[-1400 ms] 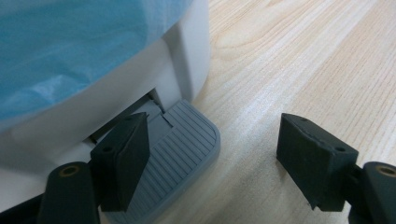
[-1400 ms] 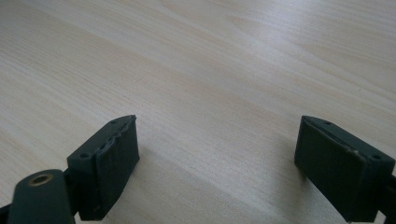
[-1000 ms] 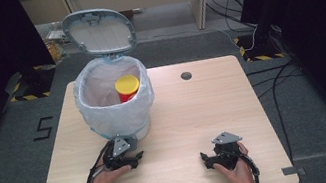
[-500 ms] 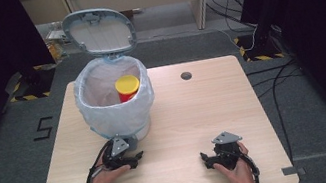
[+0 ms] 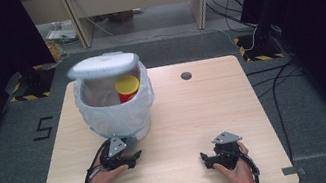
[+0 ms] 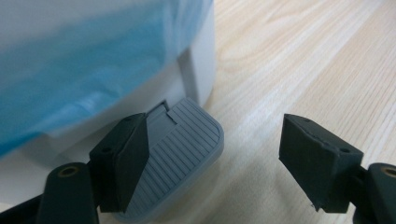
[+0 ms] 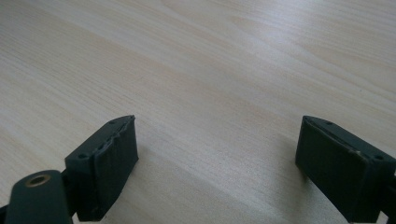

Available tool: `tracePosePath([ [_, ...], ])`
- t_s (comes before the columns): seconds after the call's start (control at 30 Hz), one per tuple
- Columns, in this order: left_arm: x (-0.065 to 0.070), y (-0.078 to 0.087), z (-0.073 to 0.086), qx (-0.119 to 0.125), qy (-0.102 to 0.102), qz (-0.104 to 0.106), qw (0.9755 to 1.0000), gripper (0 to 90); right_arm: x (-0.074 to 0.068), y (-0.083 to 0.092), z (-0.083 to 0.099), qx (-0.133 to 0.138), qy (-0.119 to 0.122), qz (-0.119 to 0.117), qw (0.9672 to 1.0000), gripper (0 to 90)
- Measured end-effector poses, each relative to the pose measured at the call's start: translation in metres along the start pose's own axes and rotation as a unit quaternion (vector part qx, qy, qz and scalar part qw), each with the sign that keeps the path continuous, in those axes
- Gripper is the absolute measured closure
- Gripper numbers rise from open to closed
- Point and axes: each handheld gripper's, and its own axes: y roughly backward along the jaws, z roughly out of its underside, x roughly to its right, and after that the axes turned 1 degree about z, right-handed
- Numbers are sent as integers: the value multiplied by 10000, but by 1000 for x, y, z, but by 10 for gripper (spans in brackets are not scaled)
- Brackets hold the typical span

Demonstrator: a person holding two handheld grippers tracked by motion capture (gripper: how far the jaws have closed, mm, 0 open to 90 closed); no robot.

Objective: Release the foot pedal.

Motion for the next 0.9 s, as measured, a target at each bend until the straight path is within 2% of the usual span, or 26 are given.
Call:
tracePosePath([
  [0.17,-2,3,-2,30,37,53,10000,239,0,0,0,13,16,-2,10000,128],
  [0.23,-3,6,-3,52,180,170,9997,236,0,0,0,13,8,-1,10000,128],
  [0.27,-3,7,-4,39,180,205,9996,237,0,0,0,12,8,-2,10000,128],
  [0.63,-5,22,-9,87,191,224,9995,233,0,-1,0,13,11,0,10000,127],
  [0.73,-6,26,-9,123,229,201,9995,227,0,-1,0,12,10,-3,10000,127],
  [0.83,-9,31,-8,162,302,267,9991,223,0,-1,0,12,10,-3,10000,127],
  [0.9,-10,36,-5,194,351,224,9989,223,0,0,0,11,6,-2,10000,127],
])
